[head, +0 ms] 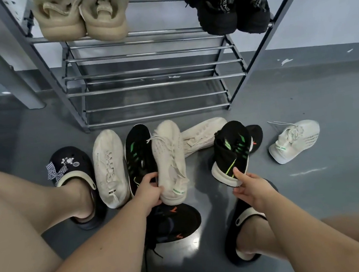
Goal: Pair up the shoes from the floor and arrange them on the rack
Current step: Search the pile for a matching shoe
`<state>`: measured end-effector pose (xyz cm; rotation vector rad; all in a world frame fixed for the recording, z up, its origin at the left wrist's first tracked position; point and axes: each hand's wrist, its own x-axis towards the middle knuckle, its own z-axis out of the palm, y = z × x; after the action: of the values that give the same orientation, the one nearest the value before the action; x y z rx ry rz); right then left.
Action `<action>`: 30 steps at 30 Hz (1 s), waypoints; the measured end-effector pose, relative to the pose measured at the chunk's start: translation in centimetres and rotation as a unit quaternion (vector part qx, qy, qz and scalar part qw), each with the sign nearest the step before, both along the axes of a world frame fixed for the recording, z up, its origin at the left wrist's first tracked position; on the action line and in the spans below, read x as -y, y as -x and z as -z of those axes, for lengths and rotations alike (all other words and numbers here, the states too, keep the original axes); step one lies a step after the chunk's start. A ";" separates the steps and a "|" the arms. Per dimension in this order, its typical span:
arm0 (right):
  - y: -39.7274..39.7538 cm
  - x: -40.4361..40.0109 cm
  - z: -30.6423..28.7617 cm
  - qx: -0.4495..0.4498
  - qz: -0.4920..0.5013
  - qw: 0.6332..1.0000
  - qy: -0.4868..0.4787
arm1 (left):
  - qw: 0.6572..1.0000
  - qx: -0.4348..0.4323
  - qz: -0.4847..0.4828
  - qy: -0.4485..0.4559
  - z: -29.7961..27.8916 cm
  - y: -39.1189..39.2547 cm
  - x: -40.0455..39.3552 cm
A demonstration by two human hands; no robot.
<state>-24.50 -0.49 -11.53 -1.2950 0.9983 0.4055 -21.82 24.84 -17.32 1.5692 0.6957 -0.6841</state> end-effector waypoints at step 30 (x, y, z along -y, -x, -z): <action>-4.7 -8.2 5.3 -0.010 -0.215 0.975 0.051 | 0.963 -0.129 -0.074 -0.225 3.2 -0.8 -2.3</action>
<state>-19.77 7.67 -16.81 -1.6068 0.7587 0.7052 -21.03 27.15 -20.52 1.8310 1.2181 -0.6530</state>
